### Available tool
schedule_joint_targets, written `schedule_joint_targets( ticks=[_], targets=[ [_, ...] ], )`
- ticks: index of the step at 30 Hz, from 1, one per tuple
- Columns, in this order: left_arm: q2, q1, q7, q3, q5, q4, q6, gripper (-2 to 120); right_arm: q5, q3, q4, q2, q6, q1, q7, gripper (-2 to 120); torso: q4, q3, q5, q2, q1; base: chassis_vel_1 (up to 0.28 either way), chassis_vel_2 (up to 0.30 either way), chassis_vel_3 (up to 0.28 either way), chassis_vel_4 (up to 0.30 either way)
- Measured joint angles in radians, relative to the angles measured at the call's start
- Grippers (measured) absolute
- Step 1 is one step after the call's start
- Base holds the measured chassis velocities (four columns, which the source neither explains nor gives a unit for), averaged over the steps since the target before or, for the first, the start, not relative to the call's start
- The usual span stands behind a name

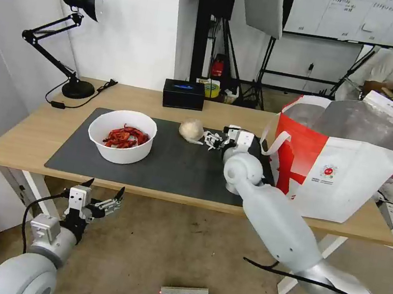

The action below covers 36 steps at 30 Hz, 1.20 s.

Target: Pick up the trash from the table and place it into the takeout bag.

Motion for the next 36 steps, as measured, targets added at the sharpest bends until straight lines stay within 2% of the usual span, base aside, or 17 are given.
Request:
schedule_joint_targets(
  ticks=[7, 18, 27, 36],
  targets=[
    [0.002, 0.001, 0.001, 0.000, 0.000, -0.007, 0.001, 100, -0.003, -0.001, -0.117, 0.042, -0.007, 0.052, -0.018, 100, -0.0002, 0.000, 0.0000, 0.000, 0.000, 0.000, 0.000, 0.000, 0.000],
    [-0.003, 0.007, 0.002, 0.001, 0.005, -0.009, -0.003, 100, -0.037, 0.003, -0.238, 0.110, -0.036, 0.113, -0.047, 100, -0.0001, 0.000, 0.0000, 0.000, 0.000, 0.000, 0.000, 0.000, 0.000],
    [0.000, 0.008, 0.002, -0.001, 0.005, -0.010, -0.007, 100, -0.071, -0.006, -0.273, 0.129, -0.107, 0.139, -0.047, 100, -0.0001, 0.000, 0.0000, 0.000, 0.000, 0.000, 0.000, 0.000, 0.000],
    [0.004, 0.003, 0.002, 0.001, 0.003, -0.009, -0.008, 100, -0.078, -0.012, -0.301, 0.132, -0.116, 0.149, -0.054, 100, -0.0001, 0.000, 0.0001, 0.000, 0.000, 0.000, 0.000, 0.000, 0.000]
  ],
)
